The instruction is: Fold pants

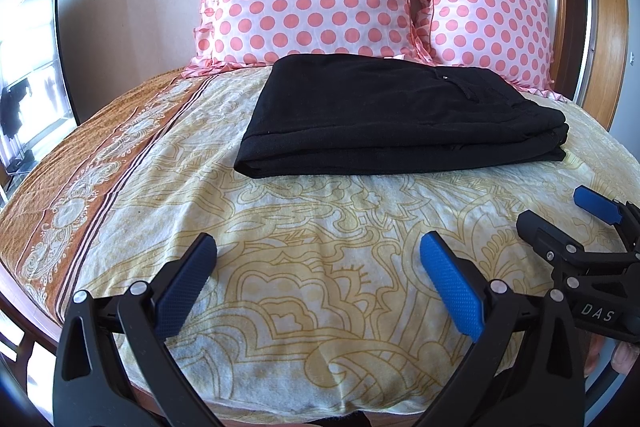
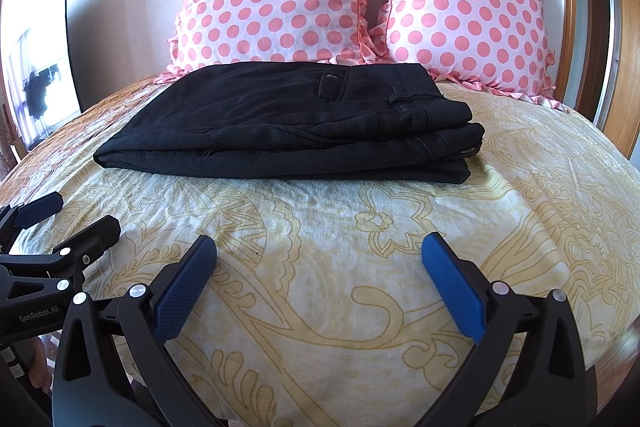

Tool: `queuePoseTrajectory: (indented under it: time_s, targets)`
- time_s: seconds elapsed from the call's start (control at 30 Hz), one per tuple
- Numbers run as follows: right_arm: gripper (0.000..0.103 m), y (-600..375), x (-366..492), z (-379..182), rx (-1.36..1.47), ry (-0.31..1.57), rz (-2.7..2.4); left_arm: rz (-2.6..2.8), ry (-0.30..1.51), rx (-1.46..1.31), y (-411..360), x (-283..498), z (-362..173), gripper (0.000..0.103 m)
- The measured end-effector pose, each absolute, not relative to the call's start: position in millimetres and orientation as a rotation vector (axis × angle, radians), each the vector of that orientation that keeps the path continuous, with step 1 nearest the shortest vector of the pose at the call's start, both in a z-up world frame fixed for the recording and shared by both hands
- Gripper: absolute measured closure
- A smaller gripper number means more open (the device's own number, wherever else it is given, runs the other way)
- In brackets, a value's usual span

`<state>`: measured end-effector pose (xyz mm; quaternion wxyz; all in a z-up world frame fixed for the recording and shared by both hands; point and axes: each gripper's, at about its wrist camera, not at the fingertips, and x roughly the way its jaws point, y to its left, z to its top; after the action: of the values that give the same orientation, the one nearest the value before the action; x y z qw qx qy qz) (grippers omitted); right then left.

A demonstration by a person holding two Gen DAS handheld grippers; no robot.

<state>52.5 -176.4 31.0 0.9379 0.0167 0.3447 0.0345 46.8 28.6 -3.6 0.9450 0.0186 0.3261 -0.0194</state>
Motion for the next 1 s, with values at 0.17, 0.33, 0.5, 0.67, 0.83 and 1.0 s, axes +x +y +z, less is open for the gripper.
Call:
queuePoseTrajectory:
  time_s: [0.17,0.33,0.5,0.67,0.83,1.0]
  targets:
    - [0.001,-176.3,52.3,30.9,0.034,0.703,0.071,-0.039,0.668,0.038,28.5,47.0,-4.6,0.002]
    - [0.001,-176.3,52.3,30.7,0.034,0.702,0.07,-0.038,0.673,0.037,28.8,47.8,-6.5,0.002]
    - [0.001,-176.3,52.3,30.6,0.034,0.701,0.07,-0.029,0.674,0.035,28.2,47.6,-6.2,0.002]
    - [0.001,-176.2,52.2,30.3,0.034,0.7,0.07,-0.029,0.67,0.035,27.9,46.4,-6.0,0.002]
    - [0.001,-176.0,52.1,30.0,0.034,0.699,0.07,-0.029,0.671,0.035,28.2,46.5,-5.5,0.002]
    - [0.001,-176.1,51.9,30.0,0.034,0.698,0.07,-0.028,0.67,0.035,28.2,46.4,-5.4,0.002]
